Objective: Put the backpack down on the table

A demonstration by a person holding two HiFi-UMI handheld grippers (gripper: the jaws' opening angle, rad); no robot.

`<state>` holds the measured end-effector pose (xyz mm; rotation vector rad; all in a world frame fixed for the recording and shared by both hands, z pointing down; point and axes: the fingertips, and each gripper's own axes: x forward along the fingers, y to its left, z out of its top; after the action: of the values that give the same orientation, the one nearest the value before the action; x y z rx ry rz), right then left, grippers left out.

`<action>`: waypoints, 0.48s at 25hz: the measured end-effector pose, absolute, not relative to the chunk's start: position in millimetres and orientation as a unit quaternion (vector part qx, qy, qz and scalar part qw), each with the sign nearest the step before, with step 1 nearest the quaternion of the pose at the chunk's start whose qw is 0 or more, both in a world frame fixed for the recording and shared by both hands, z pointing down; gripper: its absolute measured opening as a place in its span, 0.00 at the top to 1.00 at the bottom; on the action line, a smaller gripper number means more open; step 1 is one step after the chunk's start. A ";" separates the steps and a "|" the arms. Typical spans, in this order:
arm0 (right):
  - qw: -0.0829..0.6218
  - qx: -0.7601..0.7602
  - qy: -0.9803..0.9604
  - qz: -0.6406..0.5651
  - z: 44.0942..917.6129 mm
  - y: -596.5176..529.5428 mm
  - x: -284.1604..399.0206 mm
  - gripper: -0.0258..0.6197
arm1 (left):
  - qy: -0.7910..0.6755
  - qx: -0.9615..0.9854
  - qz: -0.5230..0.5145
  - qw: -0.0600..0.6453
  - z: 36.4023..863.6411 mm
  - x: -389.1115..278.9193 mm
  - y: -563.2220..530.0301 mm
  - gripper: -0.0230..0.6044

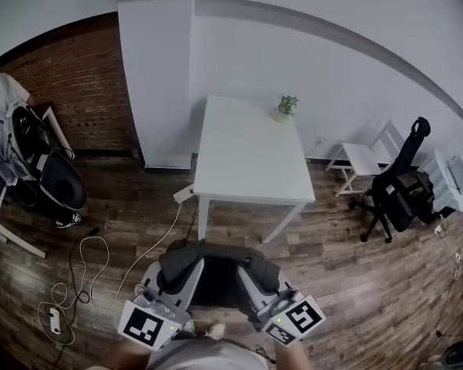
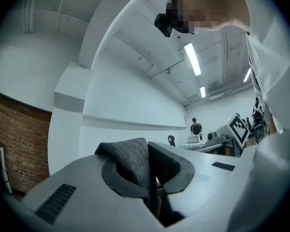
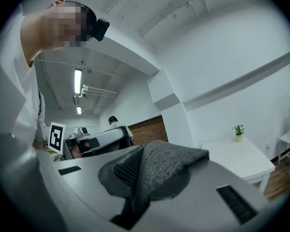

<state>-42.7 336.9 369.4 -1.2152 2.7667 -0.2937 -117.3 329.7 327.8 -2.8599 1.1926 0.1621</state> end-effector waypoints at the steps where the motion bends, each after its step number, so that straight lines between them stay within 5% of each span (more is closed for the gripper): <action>1: 0.053 -0.393 0.913 -0.096 370.4 340.1 -41.9 0.88 | 0.390 -0.919 0.051 0.020 330.0 -116.5 330.9 0.90; 12: 0.057 -0.375 0.921 -0.088 375.7 342.7 -21.8 0.88 | 0.408 -0.911 0.048 0.045 335.9 -97.2 326.9 0.90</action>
<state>-21.8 342.7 375.7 -1.1367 2.7929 -0.2656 -97.2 326.9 335.9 -2.7817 1.2464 0.1470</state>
